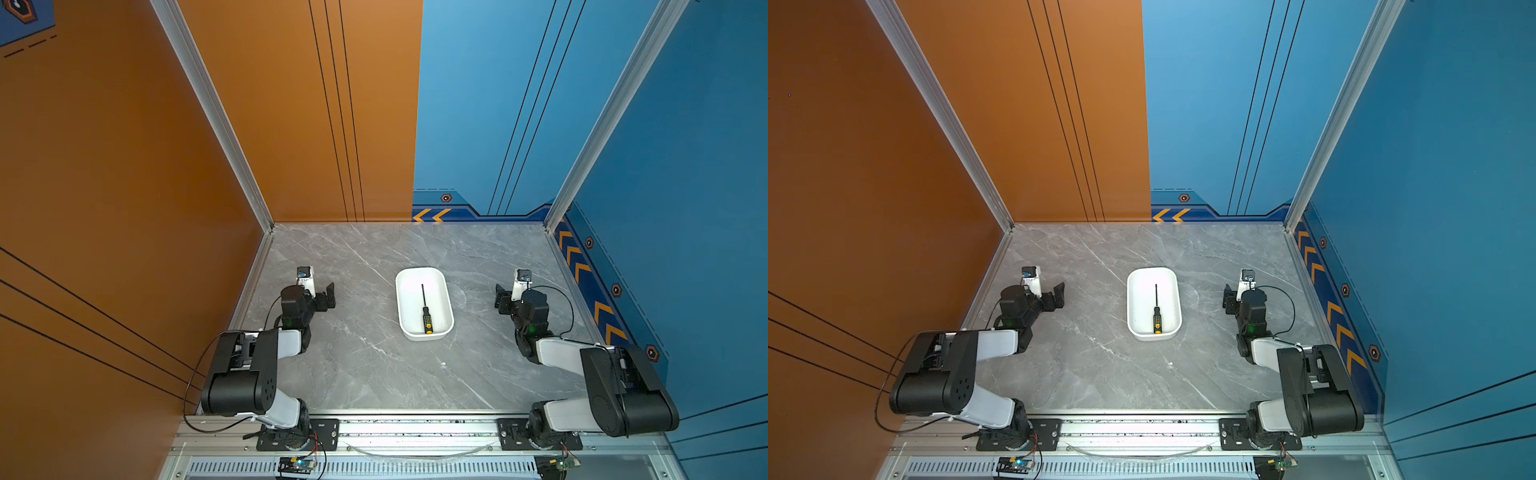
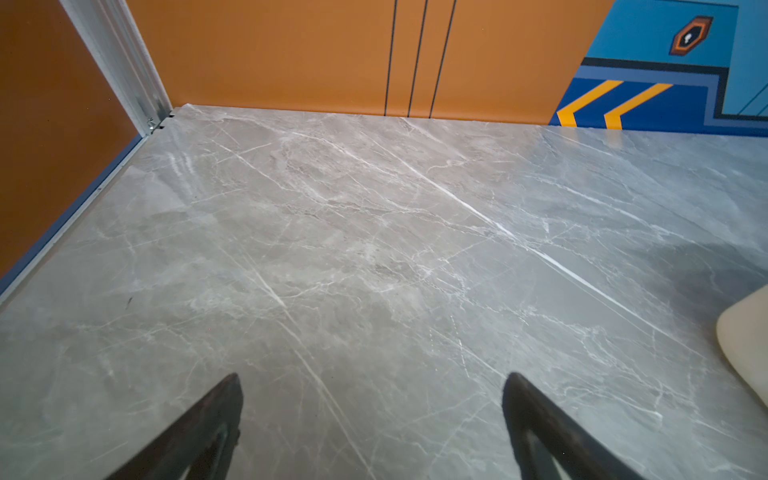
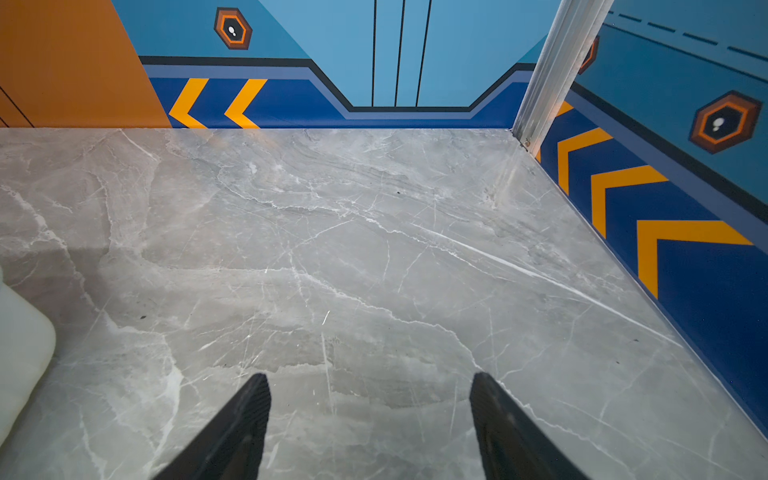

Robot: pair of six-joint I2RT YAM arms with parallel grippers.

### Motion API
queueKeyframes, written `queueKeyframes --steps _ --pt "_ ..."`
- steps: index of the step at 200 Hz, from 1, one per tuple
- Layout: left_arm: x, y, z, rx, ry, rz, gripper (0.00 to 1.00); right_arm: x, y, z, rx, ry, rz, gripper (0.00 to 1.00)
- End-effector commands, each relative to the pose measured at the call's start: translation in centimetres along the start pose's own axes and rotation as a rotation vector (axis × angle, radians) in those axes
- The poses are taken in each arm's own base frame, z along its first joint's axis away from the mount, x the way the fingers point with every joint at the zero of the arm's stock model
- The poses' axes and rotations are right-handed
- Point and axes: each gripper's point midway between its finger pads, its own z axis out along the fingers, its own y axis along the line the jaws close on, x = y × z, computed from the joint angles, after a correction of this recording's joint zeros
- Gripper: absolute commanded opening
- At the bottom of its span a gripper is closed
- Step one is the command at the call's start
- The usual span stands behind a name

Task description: Put the screwdriver in the bin

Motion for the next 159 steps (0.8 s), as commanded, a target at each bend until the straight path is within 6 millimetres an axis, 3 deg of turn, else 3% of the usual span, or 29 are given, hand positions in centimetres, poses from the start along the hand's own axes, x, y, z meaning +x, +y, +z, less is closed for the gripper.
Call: queueKeyframes --steps 1,14,74,86,90,94,159 --pt "0.4 0.6 -0.1 -0.054 -0.029 0.047 0.98 0.2 -0.4 0.4 0.009 -0.040 -0.002 0.74" --pt "0.4 0.9 -0.1 -0.069 -0.030 0.039 0.98 1.0 -0.2 0.8 0.003 -0.041 -0.006 0.74" --pt "0.3 0.9 -0.1 -0.074 -0.028 0.041 0.98 1.0 -1.4 1.8 -0.012 0.001 0.073 0.77" --pt "0.3 1.0 -0.1 -0.084 -0.028 0.044 0.98 1.1 -1.4 1.8 -0.010 0.007 0.071 0.84" --pt "0.4 1.1 -0.1 -0.091 -0.028 0.043 0.98 1.0 -1.4 1.8 -0.011 0.003 0.073 0.97" --pt "0.3 1.1 -0.1 -0.091 -0.030 0.044 0.98 1.0 -1.4 1.8 -0.011 0.003 0.073 1.00" --pt "0.3 1.0 -0.1 -0.091 -0.028 0.049 0.98 1.1 -1.3 1.8 -0.010 0.005 0.068 1.00"
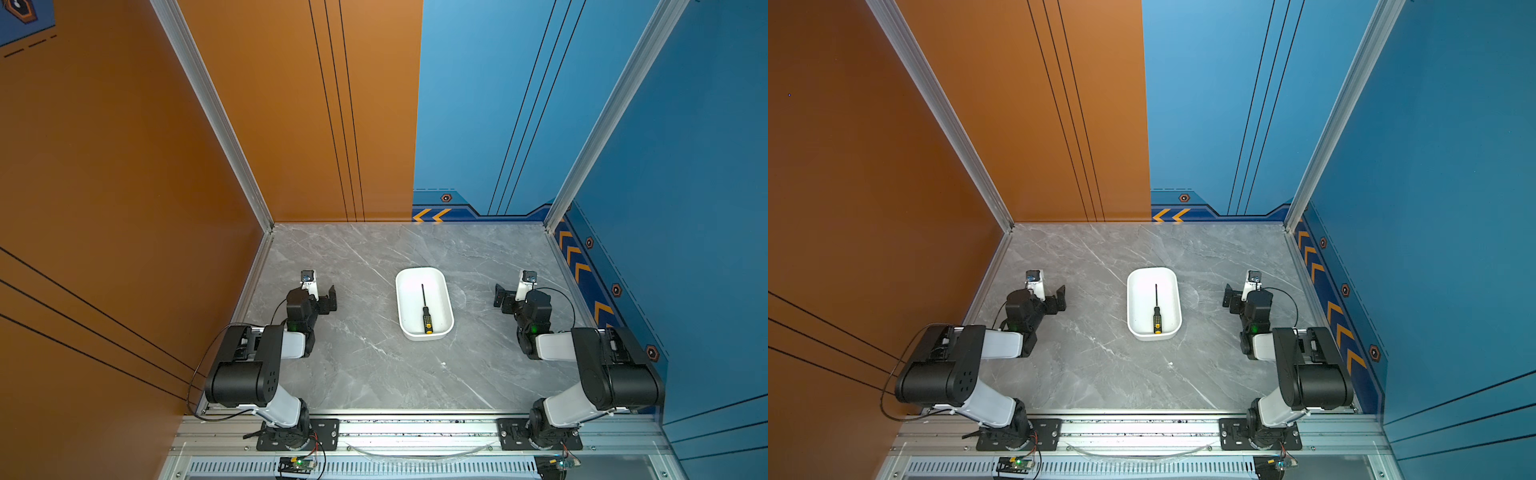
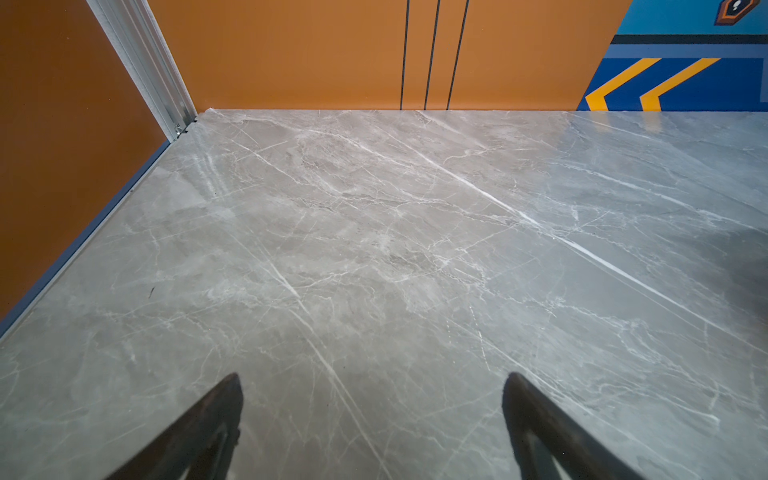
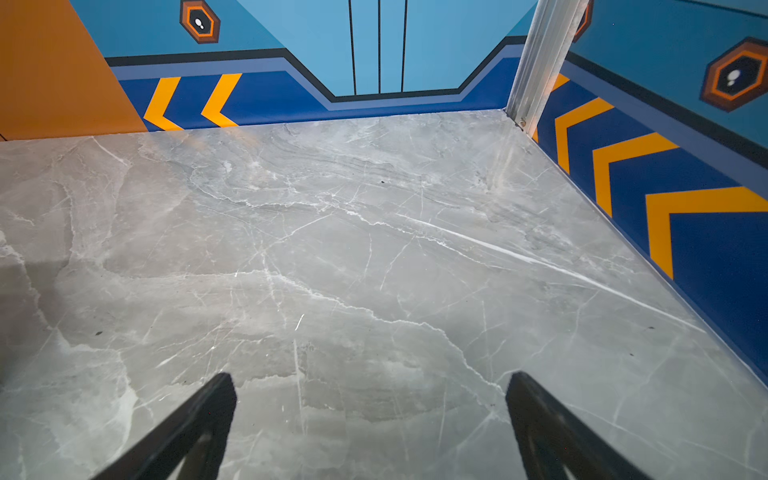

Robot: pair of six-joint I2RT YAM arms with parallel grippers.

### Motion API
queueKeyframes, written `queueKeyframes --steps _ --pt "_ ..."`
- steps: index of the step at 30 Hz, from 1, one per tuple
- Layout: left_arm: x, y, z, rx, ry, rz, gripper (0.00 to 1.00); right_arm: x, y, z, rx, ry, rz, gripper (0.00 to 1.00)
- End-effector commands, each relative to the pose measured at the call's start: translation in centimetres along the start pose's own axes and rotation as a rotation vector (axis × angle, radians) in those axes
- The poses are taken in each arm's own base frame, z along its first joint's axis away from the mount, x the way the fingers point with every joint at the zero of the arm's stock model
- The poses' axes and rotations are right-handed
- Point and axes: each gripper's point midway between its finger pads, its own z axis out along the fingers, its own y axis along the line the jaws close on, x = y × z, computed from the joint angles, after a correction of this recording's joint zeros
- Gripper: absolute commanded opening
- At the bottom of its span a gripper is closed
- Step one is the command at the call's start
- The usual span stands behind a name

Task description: Put the screwdriver in the bin

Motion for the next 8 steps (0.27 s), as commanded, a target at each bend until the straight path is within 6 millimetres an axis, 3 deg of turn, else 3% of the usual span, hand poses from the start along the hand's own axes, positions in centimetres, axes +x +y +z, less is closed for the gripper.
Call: queueKeyframes --steps 1,8 --pt "-0.23 0.11 -0.02 -0.015 -0.011 0.023 0.98 -0.44 0.32 0.24 -0.016 -0.007 0.009 1.00" --pt "-0.19 0.15 0.01 -0.022 -0.008 0.025 0.98 -0.47 0.41 0.26 -0.019 -0.007 0.008 1.00"
